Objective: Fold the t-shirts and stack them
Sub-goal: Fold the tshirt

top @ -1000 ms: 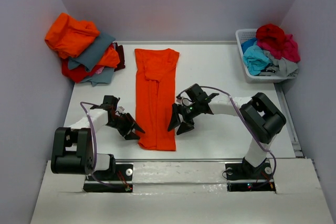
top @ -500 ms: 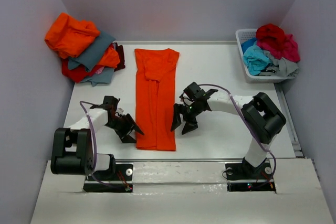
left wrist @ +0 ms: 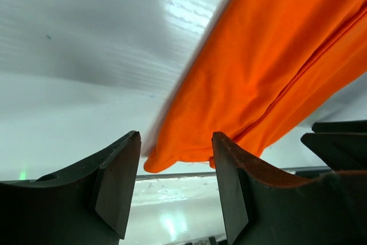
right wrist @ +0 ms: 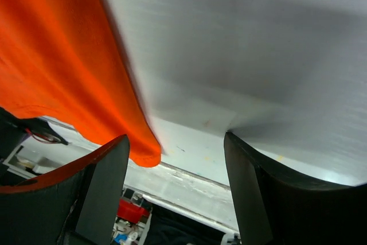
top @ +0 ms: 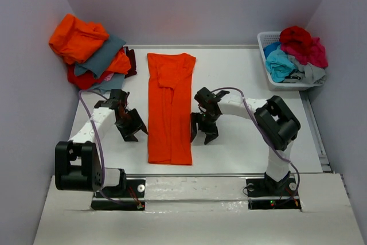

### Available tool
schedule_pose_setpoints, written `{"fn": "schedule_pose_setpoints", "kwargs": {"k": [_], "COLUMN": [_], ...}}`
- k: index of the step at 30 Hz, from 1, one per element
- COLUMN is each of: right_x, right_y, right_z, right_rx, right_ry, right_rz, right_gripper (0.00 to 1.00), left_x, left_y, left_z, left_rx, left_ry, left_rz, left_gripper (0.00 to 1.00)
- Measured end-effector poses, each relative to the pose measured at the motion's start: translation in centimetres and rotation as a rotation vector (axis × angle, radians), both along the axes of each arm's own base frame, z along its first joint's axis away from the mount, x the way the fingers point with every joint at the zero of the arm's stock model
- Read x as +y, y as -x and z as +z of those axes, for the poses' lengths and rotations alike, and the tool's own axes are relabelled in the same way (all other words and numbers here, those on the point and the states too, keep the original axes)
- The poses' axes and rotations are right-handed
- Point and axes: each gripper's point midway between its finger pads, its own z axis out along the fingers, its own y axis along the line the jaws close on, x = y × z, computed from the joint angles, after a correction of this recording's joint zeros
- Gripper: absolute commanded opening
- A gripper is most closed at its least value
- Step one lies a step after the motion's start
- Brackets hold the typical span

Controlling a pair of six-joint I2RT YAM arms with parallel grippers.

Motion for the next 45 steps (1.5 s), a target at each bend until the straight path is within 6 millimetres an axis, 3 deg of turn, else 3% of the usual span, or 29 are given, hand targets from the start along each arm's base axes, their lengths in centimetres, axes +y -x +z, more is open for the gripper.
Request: {"fn": "schedule_pose_setpoints", "kwargs": {"k": [5,10,18,23,33,45], "right_x": [-0.1,0.0,1.5,2.6,4.0,4.7], "right_y": [0.9,2.1,3.9,5.1,7.0,7.3], "right_z": [-0.3,-0.4,-0.4,-0.4,-0.6,-0.9], "right_rx": [0.005,0.015,0.019,0.025,0.050,0.069], "right_ry": [0.063,0.084,0.089,0.091,0.078,0.058], "right_rz": [0.042,0.081,0.138,0.159,0.143,0.104], "right_gripper": [0.73,0.73,0.73,0.73,0.72,0.69], "left_x": [0.3,-0.2,-0.5,-1.3,-2.4,-3.3], "left_y": [-0.7,0.7,4.4,5.5,6.2,6.3], "left_z": [0.0,-0.5,-2.4,-2.6,-3.1,-3.9], "left_rx": [-0.025,-0.007,0.057,0.056,0.070,0.103], "left_ry": [-0.088,-0.151,-0.196,-0.196,-0.158,-0.118], "left_rz": [-0.085,-0.174,-0.273,-0.322,-0.311,-0.303], "left_gripper": [0.65,0.66,0.65,0.65,0.65,0.50]}}
